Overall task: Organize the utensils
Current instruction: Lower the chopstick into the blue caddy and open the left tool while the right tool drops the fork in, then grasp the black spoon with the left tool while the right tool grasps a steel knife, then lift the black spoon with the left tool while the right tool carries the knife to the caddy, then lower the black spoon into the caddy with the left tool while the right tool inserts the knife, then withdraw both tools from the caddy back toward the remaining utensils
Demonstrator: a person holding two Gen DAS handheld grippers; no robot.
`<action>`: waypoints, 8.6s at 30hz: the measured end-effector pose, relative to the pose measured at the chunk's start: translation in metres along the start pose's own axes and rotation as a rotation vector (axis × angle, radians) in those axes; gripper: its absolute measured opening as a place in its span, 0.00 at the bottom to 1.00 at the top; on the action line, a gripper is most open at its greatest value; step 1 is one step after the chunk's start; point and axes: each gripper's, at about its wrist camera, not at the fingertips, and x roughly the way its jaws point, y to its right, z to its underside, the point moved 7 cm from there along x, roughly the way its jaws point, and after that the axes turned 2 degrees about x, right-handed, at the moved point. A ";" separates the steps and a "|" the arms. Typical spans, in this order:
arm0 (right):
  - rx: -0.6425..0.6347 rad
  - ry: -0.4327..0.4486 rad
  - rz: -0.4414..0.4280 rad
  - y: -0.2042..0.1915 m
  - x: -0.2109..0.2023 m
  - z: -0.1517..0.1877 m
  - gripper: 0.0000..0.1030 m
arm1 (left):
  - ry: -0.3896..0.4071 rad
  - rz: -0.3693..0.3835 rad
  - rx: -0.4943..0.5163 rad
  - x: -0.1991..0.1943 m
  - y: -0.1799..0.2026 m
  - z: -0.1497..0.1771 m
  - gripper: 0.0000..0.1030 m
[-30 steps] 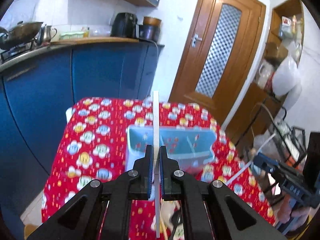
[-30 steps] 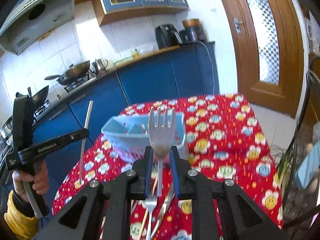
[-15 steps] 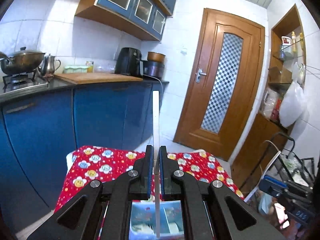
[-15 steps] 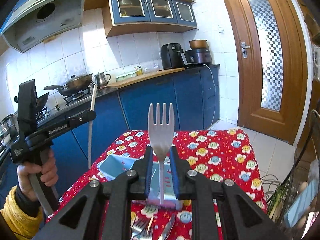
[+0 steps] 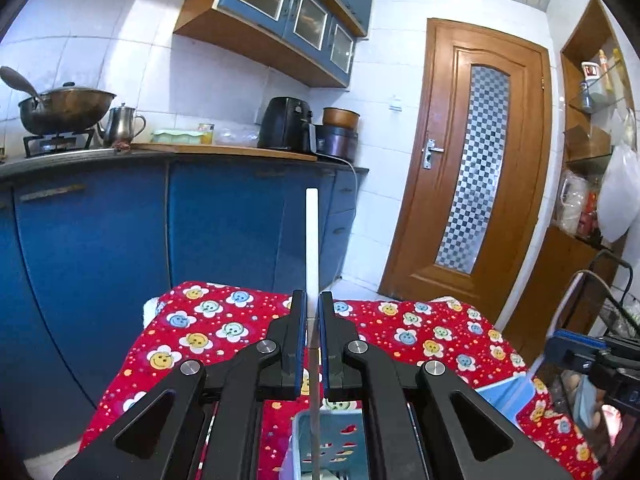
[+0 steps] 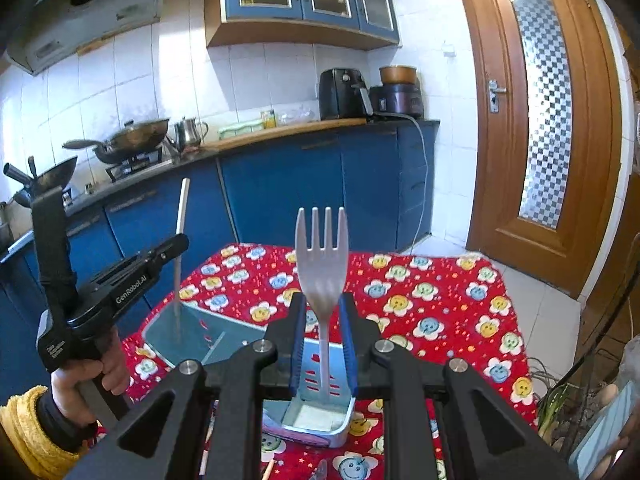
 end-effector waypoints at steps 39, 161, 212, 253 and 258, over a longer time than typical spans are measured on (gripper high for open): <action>0.125 -0.047 -0.069 -0.010 -0.047 0.043 0.30 | -0.234 0.099 0.023 -0.084 0.008 0.039 0.30; 0.167 0.105 -0.049 0.014 -0.087 0.014 0.03 | 0.167 -0.012 0.043 -0.063 0.034 -0.026 0.02; 0.172 0.058 -0.065 0.015 -0.040 0.003 0.22 | -0.026 -0.011 0.080 -0.064 0.015 0.004 0.35; 0.245 -0.199 -0.066 0.009 -0.092 0.148 0.29 | -0.590 0.108 0.122 -0.132 0.031 0.150 0.35; 0.257 -0.209 -0.077 0.012 -0.094 0.155 0.30 | -0.661 0.099 0.155 -0.128 0.033 0.169 0.35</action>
